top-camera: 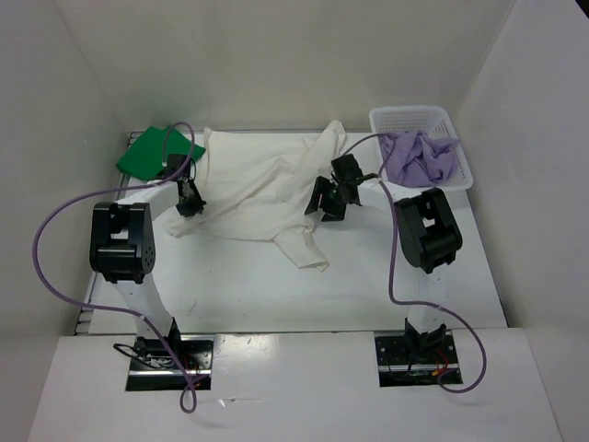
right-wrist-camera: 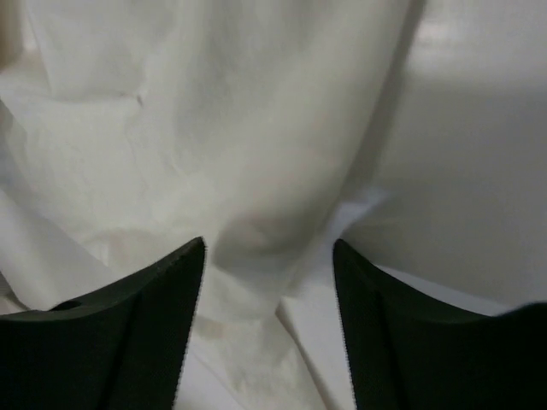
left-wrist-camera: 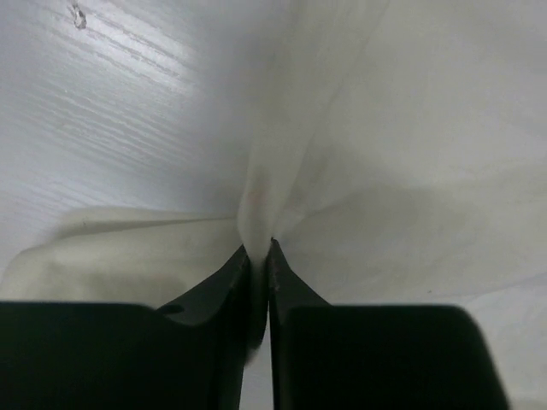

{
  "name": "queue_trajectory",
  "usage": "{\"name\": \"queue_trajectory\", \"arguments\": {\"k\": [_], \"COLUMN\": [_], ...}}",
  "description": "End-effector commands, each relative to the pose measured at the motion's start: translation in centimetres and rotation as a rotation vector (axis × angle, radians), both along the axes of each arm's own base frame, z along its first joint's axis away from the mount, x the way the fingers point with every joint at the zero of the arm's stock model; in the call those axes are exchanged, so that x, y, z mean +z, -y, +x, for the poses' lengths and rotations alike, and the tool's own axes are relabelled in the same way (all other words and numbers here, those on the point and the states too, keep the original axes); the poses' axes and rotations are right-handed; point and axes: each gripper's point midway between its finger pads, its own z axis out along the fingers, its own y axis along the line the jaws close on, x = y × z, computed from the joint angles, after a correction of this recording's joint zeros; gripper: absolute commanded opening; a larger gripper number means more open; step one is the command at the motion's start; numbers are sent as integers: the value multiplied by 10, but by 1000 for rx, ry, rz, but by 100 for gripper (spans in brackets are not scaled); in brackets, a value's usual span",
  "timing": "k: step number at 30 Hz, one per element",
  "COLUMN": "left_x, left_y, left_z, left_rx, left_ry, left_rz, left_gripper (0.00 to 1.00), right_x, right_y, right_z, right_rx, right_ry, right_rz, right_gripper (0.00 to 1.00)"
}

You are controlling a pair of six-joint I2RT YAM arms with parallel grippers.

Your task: Fold and stack the t-shirts

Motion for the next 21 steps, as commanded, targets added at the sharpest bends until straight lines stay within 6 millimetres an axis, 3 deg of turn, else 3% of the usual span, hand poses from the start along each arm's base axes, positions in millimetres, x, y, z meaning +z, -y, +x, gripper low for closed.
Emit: {"name": "queue_trajectory", "arguments": {"k": [1,2,4,5,9,10,11,12,13,14,15,16,17,19,21], "left_x": [19,22,37,43,88,95,105,110,113,123,124,128,132,138,129], "left_y": [-5,-3,0,4,11,6,6,8,4,7,4,2,-3,-13,-15], "left_z": [21,24,26,26,28,28,26,25,23,25,25,26,27,30,33], "left_rx": [-15,-22,-28,-43,-56,-40,-46,-51,-44,-44,-44,-34,-28,5,7], "left_ry": [73,83,109,124,226,242,257,269,271,292,295,299,310,325,305], "left_rz": [27,17,7,-15,-116,-145,-161,-191,-198,-212,-227,-238,-243,-259,-278], "left_gripper": [15,13,5,3,0,0,0,0,0,0,0,0,0,0,0], "right_x": [-9,-11,-3,3,77,111,130,165,187,198,237,238,257,257,242], "right_y": [-11,-12,-16,-12,8,20,31,35,45,50,50,55,54,42,38], "right_z": [31,35,45,45,38,22,16,16,-2,-6,-5,-17,-14,-18,-12], "right_rx": [-38,-51,-60,-73,-86,-86,-85,-90,-83,-67,-67,-59,-54,-9,5], "right_ry": [50,50,64,74,196,223,258,312,303,303,354,299,332,314,305], "right_rz": [1,-1,11,-5,-58,-76,-120,-122,-147,-173,-157,-181,-175,-180,-200], "right_gripper": [62,39,18,2,0,0,0,0,0,0,0,0,0,0,1]}}
